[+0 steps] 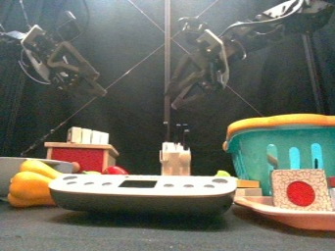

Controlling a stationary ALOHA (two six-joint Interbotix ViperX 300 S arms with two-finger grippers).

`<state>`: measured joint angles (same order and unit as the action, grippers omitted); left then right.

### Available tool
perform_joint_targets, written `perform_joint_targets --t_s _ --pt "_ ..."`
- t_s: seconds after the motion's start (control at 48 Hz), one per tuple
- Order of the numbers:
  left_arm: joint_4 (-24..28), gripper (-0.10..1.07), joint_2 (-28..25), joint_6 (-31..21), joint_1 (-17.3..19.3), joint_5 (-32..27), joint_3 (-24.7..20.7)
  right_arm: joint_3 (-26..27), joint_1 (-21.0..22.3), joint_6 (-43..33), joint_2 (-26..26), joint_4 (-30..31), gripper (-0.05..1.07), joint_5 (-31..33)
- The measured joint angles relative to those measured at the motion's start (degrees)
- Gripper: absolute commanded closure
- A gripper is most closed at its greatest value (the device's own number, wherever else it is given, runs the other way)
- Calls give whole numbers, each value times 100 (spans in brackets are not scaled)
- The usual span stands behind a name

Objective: Grab apple

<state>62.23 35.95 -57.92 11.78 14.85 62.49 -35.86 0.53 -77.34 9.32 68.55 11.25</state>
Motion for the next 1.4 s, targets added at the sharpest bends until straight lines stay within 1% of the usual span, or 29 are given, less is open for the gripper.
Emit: perform_joint_targets --t_s 0.104,0.188,0.229,0.25,0.271,0.354,0.479,0.625,0.812,0.917,1.083,1.292,1.396 --pt "-105 2 -343 -9 -70 -35 -211 -308 9 0 369 396 12 -26" --pt "-158 2 -668 -18 -132 -79 -404 -492 9 9 729 563 12 -44" --pt "-158 2 -826 -9 -132 -114 -510 -571 9 0 932 580 12 -62" --pt "-158 2 -826 -9 -132 -114 -510 -615 9 9 1046 589 12 -79" --pt "-158 2 -949 -9 -141 -158 -580 -659 9 0 1143 589 12 -88" --pt "-167 2 -1169 9 -149 -343 -686 -905 9 0 1512 598 12 -158" --pt "-193 1 -1433 -9 -167 -615 -791 -1274 18 0 1828 527 12 -237" --pt "-229 1 -1846 0 -246 -940 -958 -1433 35 0 1995 466 12 -272" --pt "-229 1 -2347 9 -325 -1204 -1134 -1521 70 0 2021 466 12 -290" --pt "-237 1 -2505 9 -325 -1230 -1178 -1547 70 0 2021 466 12 -272" --pt "-229 1 -2716 9 -457 -1301 -1187 -1600 70 0 2021 466 12 -272" --pt "-132 1 -3041 9 -668 -1626 -1230 -1608 70 0 2021 457 12 -290" --pt "-35 1 -3094 9 -721 -1749 -1239 -1626 70 0 2021 457 12 -272"
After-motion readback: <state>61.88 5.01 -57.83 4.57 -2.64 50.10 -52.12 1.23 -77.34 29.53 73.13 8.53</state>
